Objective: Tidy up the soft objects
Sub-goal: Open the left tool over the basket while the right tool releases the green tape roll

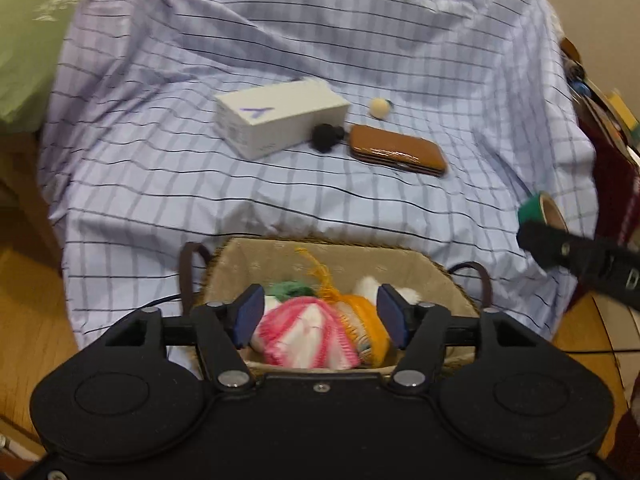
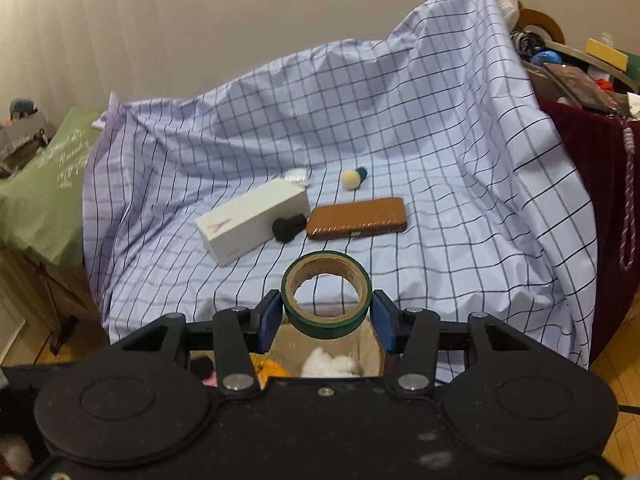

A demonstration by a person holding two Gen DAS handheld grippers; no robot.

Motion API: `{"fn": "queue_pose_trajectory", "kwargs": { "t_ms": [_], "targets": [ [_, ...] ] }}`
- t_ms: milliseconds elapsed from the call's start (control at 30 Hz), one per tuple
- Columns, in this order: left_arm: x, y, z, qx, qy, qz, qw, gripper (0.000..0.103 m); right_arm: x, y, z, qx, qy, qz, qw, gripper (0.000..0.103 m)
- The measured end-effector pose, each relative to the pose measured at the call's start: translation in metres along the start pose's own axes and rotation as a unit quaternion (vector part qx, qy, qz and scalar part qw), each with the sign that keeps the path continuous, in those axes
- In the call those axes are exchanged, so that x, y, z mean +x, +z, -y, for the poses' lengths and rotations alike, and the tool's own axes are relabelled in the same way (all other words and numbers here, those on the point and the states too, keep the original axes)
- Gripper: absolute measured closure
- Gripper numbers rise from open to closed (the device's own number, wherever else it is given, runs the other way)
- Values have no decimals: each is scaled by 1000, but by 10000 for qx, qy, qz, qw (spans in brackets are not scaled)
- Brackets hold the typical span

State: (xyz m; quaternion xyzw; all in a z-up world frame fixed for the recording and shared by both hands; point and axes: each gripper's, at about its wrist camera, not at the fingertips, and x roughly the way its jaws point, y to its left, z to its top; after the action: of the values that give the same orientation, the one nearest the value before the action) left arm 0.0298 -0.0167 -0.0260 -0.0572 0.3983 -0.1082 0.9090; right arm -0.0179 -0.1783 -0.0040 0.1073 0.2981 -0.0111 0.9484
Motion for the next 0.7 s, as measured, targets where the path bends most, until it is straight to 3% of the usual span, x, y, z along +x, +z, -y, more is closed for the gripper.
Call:
{"fn": "queue_pose_trajectory", "kwargs": {
  "t_ms": [300,700],
  "targets": [
    [-10,-2,-15,-310,344,270,9986,43,7,-12,-14,-269,77,-287,9992,55],
    [-8,-5,-17,-303,386,189,9986,41,12,-16,-21,-399,179,-422,9982,54]
  ]
}}
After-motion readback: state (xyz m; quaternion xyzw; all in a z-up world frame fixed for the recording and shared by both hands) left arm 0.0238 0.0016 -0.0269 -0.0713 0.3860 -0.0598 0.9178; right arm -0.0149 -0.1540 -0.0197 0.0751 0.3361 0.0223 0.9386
